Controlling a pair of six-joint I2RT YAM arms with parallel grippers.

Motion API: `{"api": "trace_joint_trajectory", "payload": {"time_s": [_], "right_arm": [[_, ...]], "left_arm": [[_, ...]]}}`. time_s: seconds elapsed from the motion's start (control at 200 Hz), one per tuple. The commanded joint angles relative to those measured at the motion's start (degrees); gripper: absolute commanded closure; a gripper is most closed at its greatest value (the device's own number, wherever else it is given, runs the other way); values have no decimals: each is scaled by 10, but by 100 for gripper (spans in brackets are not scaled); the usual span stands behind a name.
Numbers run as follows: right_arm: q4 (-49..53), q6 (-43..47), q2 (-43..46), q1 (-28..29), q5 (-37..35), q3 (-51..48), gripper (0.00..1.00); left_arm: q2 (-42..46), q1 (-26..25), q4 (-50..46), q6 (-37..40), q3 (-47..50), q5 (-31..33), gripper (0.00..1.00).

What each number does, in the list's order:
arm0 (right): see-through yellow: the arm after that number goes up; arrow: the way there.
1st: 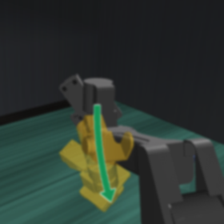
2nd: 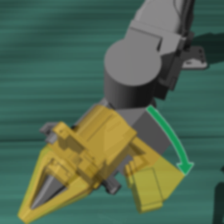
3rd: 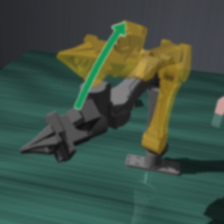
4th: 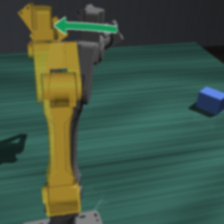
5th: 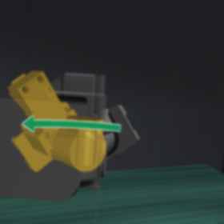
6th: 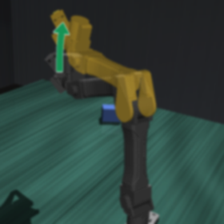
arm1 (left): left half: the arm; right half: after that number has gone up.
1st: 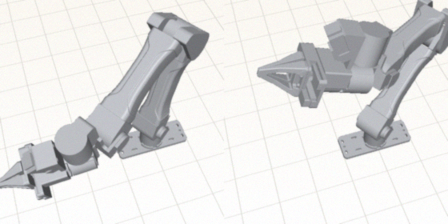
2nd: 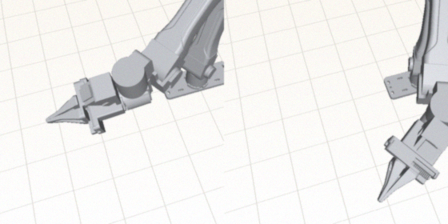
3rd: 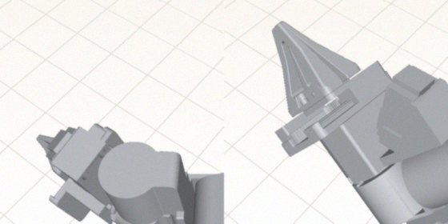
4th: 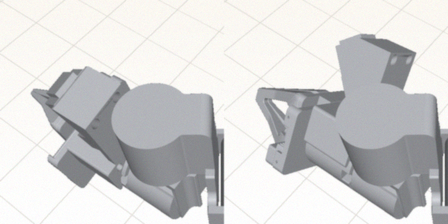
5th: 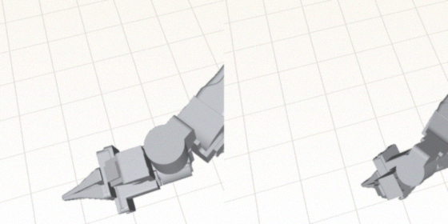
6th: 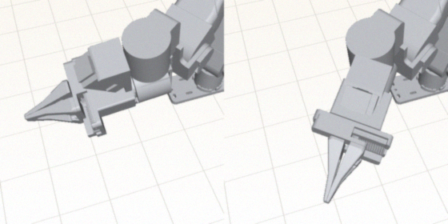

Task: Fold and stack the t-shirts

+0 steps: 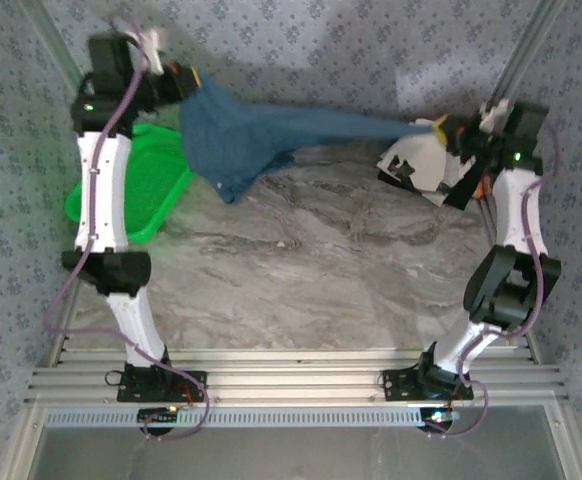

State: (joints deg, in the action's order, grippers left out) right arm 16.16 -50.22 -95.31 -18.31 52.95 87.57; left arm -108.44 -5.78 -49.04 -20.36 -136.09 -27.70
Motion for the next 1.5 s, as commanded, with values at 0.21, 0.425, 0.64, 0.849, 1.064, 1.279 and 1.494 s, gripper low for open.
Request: {"api": "trace_joint_trajectory", "payload": {"time_s": [0.21, 0.425, 0.64, 0.849, 1.064, 1.279, 1.494], "right_arm": [[234, 209, 166, -48, -88, -324, 100], [313, 223, 251, -76, -155, -407, 100], [388, 247, 303, -81, -201, -452, 100], [454, 250, 341, -71, -231, -454, 100], [493, 210, 387, -66, -255, -428, 100], [531, 181, 442, -67, -266, -458, 100], [543, 150, 482, -67, -292, -475, 100]], "left_arm": [[340, -7, 146, -59, 717, 88, 100], [479, 31, 69, -113, 892, 129, 100], [558, 64, 4, -199, 971, 163, 100], [568, 58, -44, -244, 976, 181, 100], [651, 59, -106, -301, 971, 247, 100], [695, 59, -129, -330, 999, 248, 100], [675, 60, -99, -313, 1004, 245, 100]]}}
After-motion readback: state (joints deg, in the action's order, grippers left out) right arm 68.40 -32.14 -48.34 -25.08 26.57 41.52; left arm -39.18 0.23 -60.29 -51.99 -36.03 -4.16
